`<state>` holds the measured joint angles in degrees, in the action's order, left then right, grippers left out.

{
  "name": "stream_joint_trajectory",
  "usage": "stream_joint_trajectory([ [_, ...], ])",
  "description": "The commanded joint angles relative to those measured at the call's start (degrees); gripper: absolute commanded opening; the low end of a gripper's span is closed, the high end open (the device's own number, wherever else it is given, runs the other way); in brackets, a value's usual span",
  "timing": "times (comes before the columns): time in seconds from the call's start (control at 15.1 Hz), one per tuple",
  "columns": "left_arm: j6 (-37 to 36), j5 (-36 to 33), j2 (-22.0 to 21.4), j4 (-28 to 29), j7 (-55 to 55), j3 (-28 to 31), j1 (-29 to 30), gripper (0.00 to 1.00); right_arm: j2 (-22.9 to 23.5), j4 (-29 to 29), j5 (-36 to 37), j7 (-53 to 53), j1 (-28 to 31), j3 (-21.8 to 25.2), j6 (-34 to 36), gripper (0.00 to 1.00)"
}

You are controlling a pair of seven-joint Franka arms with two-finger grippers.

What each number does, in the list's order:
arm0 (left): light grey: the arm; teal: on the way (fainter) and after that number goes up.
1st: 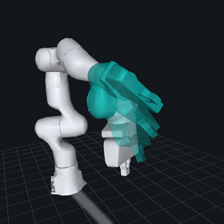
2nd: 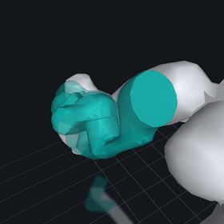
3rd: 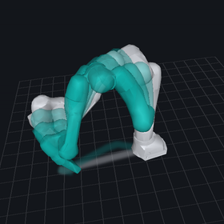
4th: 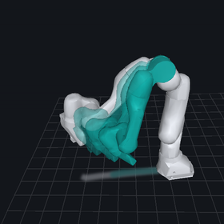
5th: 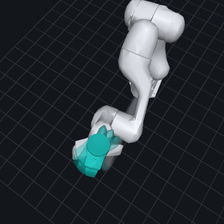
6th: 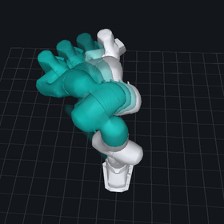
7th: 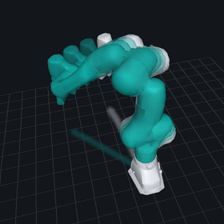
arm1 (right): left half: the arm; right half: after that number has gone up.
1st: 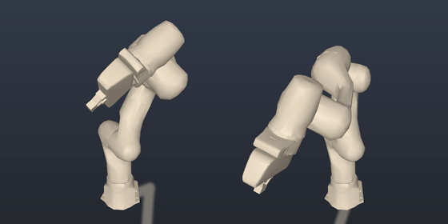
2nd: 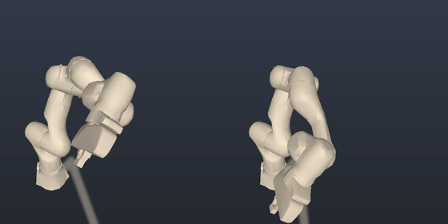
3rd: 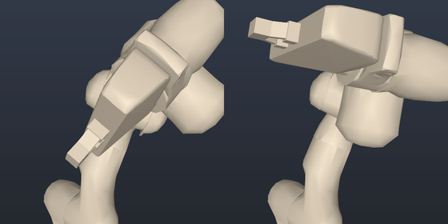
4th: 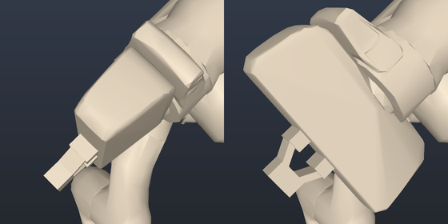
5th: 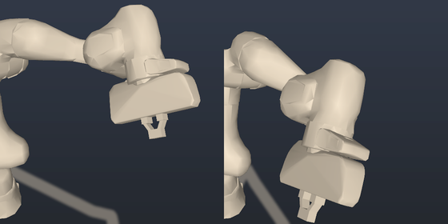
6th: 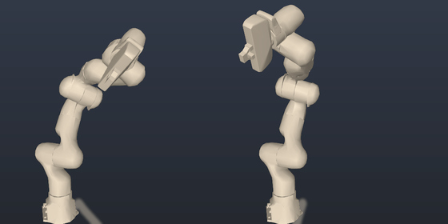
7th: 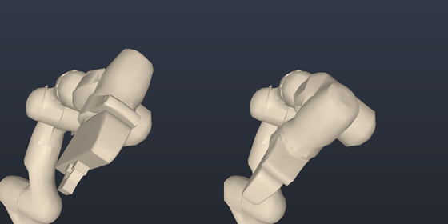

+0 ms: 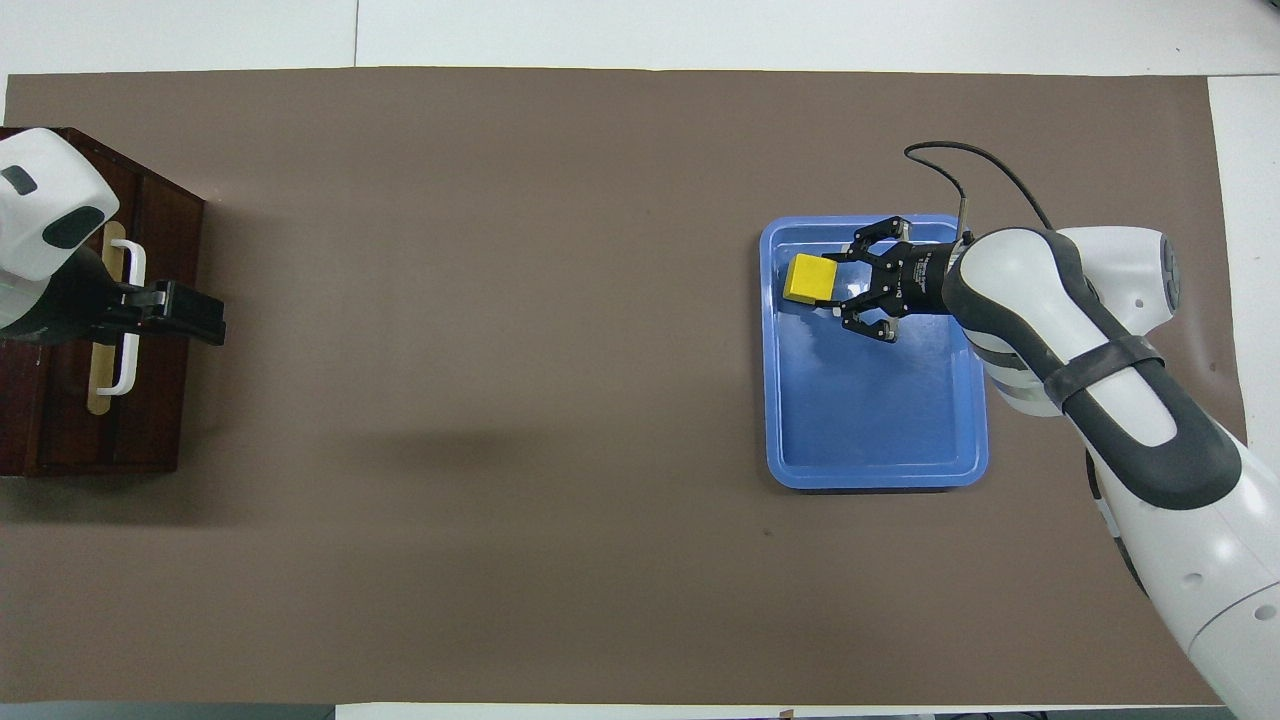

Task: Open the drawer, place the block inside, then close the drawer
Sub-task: 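Close the right gripper on the yellow cube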

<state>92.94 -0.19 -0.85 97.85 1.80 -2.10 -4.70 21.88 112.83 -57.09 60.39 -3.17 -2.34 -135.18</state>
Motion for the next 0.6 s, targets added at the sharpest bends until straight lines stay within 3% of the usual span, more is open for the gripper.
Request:
stream_joint_trajectory([
  [0.0,-0.21,0.89,-1.26,0.94,0.23,-0.27,0.66,1.0,-0.61,-2.17,-0.39,2.17,-0.17,0.06,2.71,0.0],
  [0.2,-0.21,0.89,-1.26,0.86,0.31,-0.36,0.05,1.0,-2.1,-4.71,3.46,7.79,0.0,0.23,7.98,0.0],
  [0.53,1.01,0.54,-1.7,1.82,0.23,-0.8,-1.19,1.0,-4.64,-13.77,13.39,20.72,-0.08,0.06,21.77,0.0],
])
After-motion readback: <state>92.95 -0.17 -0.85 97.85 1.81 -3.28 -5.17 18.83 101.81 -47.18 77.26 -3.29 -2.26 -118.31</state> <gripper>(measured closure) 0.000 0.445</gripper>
